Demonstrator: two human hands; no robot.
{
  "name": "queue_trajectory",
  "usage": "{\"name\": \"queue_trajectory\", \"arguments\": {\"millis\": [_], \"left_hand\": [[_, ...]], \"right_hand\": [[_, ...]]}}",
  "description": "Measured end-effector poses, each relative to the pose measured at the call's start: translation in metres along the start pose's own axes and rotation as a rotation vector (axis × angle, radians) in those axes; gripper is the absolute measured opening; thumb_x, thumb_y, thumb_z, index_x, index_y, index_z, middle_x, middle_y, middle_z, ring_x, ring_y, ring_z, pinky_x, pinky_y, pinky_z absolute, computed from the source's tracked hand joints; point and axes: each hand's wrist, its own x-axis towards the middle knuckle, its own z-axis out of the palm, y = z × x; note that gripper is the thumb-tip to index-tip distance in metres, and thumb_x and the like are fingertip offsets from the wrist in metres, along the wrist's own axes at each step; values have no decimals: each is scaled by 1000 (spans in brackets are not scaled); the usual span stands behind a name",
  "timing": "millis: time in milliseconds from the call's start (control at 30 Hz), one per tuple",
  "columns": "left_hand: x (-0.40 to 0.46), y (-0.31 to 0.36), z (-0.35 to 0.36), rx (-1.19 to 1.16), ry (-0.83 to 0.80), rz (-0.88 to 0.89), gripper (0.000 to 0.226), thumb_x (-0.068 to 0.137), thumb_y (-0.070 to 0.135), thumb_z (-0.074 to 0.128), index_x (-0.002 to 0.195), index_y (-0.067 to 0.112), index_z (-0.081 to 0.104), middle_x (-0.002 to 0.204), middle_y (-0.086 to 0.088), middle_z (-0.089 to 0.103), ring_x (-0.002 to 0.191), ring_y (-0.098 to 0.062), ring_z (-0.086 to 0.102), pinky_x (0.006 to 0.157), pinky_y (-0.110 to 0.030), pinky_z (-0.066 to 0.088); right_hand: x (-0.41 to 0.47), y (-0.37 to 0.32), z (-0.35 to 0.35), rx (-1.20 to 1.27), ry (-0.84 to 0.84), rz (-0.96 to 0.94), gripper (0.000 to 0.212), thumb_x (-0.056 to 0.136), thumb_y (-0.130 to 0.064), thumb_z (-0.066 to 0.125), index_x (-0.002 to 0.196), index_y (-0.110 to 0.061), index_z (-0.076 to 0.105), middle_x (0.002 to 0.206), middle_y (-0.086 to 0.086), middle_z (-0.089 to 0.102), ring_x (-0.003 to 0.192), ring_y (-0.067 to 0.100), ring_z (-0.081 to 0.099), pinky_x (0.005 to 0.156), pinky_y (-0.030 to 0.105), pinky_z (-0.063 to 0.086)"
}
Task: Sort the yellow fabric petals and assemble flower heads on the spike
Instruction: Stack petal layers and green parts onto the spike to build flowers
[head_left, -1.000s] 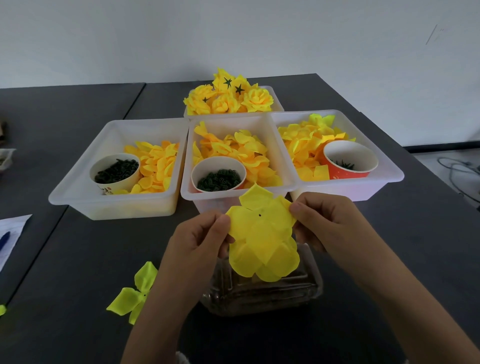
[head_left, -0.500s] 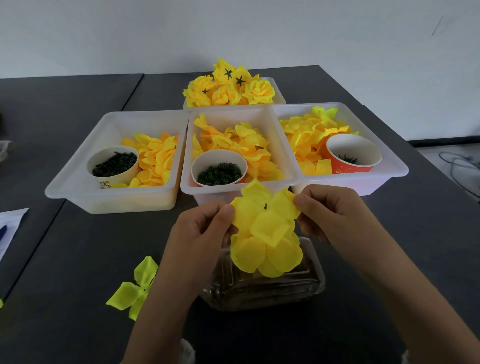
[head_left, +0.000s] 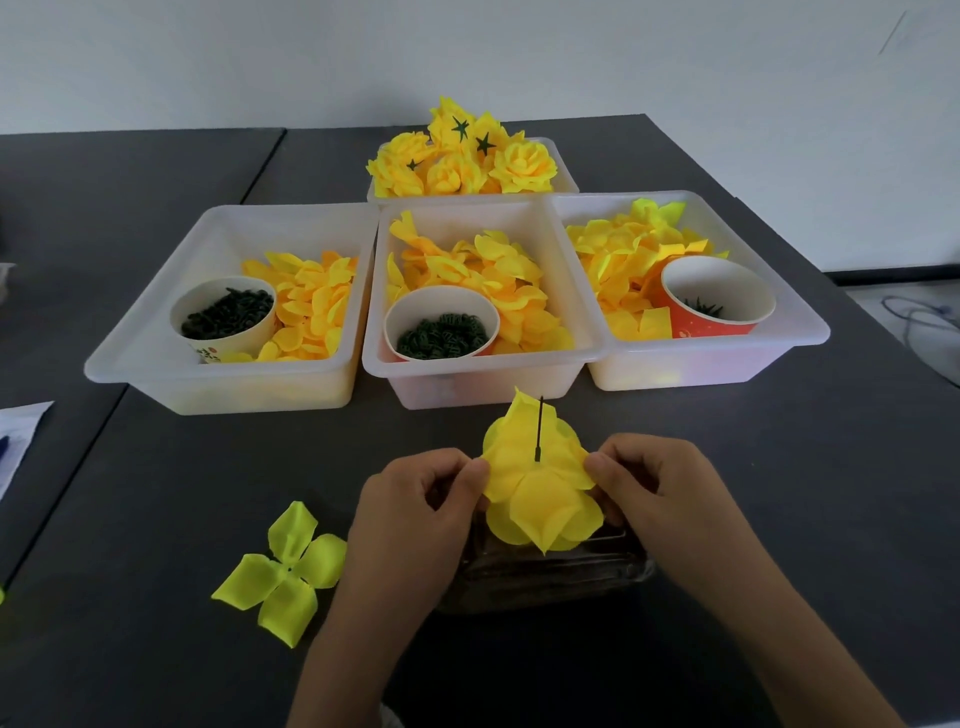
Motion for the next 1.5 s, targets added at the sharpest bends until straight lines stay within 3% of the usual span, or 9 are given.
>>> {"name": "queue_trajectory", "arguments": {"millis": [300, 400, 500, 600, 967, 1133, 1267, 1400, 1500], "left_hand": [[-19, -8, -40, 21, 246, -1, 45, 84, 60, 28, 75, 30, 59, 77, 15, 61, 63, -8, 57, 45, -17, 40], [-22, -48, -75, 242, 412, -136, 29, 93, 51, 36, 86, 34, 58, 83, 14, 63, 74, -9, 59, 61, -32, 44], [-24, -98, -100, 590, 226, -476, 41, 91, 54, 45, 119, 26, 56, 124, -11, 57, 118, -35, 49, 95, -48, 38], [-32, -119, -97, 683, -24, -635, 60, 80, 67, 55, 127, 30, 49, 136, -11, 42, 130, -34, 34, 103, -47, 34], [-34, -72, -103, 261, 269, -269, 20, 80, 31, 75, 69, 25, 59, 62, 7, 63, 54, -12, 55, 52, -27, 38], [-29, 11, -109, -272, 301, -14, 16, 71, 44, 73, 86, 39, 71, 82, 20, 72, 73, 3, 68, 52, -11, 50], [-28, 61, -91, -550, 140, 194, 22, 71, 37, 72, 89, 48, 72, 87, 18, 75, 76, 3, 69, 56, -10, 51], [-25, 86, -72, -624, 4, 311, 25, 75, 24, 70, 94, 40, 73, 86, 17, 75, 75, 3, 70, 57, -11, 52], [-24, 90, -67, -633, -64, 333, 17, 78, 24, 70, 91, 34, 74, 82, 14, 74, 73, 2, 69, 58, -12, 52]], "right_hand": [[-2, 4, -14, 53, 23, -33, 43, 83, -55, 38, 66, -19, 55, 57, -2, 55, 49, 5, 50, 51, 16, 38], [-7, 9, -26, 100, 121, -16, 50, 78, -57, 35, 77, -14, 60, 58, 5, 56, 45, 4, 49, 45, 13, 38], [-13, 16, -38, 111, 143, 26, 32, 86, -42, 44, 81, -15, 62, 60, 4, 60, 42, 3, 49, 41, 10, 38], [-15, 25, -43, 82, 143, 46, 21, 94, -20, 48, 80, -14, 62, 61, 5, 60, 42, 2, 49, 41, 10, 39], [-18, 20, -49, 86, 147, 5, 28, 94, -16, 50, 73, -28, 65, 58, 5, 60, 39, 2, 46, 37, 10, 36], [-14, -24, -52, 147, 226, -208, 20, 93, -31, 50, 80, -27, 65, 65, 5, 60, 44, 6, 49, 39, 11, 37], [-17, -72, -42, 281, -21, -386, 41, 86, -61, 48, 89, -23, 63, 66, 0, 59, 45, 3, 46, 42, 11, 36], [-13, -97, -33, 345, -275, -373, 34, 85, -56, 50, 99, -28, 60, 64, -6, 55, 47, 6, 41, 42, 25, 34], [-8, -106, -38, 429, -240, -391, 30, 85, -45, 58, 90, -15, 60, 67, 9, 47, 53, 32, 36, 45, 40, 35]]}}
